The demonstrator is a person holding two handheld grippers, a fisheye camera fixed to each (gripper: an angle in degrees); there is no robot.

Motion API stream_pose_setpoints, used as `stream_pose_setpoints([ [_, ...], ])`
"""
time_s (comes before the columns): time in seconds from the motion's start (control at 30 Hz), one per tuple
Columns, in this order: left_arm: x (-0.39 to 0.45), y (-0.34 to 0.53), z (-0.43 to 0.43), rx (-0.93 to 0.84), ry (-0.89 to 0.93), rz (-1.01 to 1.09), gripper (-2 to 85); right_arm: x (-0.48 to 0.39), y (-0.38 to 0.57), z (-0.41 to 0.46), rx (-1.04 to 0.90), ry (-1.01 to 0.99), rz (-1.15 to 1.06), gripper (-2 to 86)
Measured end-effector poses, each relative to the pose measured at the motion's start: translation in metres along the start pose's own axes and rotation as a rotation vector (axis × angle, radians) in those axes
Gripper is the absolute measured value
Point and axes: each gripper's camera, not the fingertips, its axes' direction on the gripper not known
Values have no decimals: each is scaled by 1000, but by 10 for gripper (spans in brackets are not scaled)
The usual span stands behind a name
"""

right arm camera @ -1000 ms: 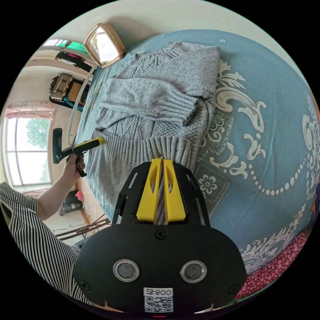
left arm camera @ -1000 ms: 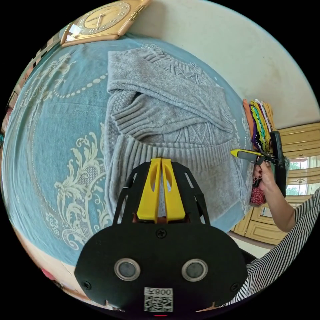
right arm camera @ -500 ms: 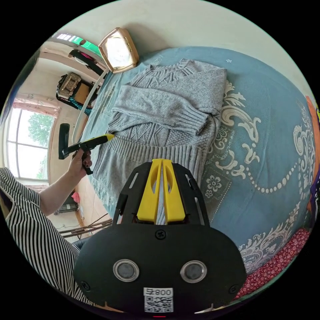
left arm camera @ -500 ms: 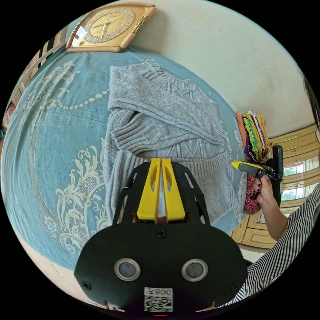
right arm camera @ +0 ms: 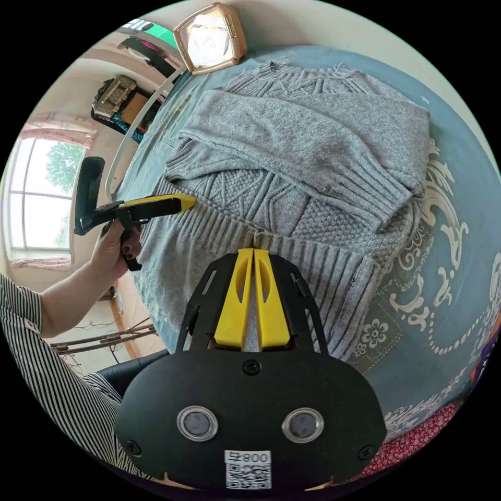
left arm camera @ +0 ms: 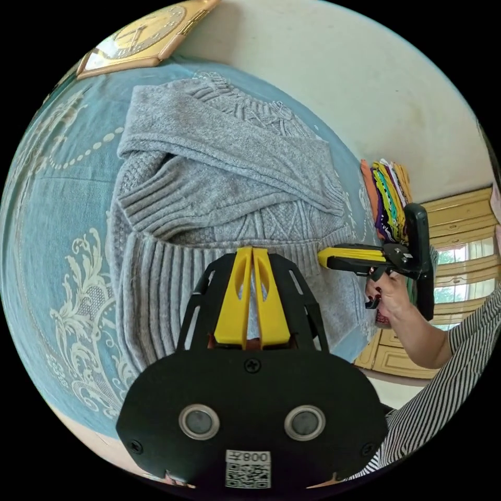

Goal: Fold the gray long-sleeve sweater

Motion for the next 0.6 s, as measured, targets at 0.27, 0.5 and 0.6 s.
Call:
stream_pose_setpoints([
  [0.27, -77, 79, -67, 9, 6, -226, 72, 34, 77, -58, 130, -155, 134, 13],
  [0.5, -122, 132, -47, -221, 59, -319, 105, 66, 172, -69, 20, -249, 311, 59],
  [0.6, -130, 138, -30, -269, 66, -314, 102, 74, 201, -67, -5, -264, 358, 66],
])
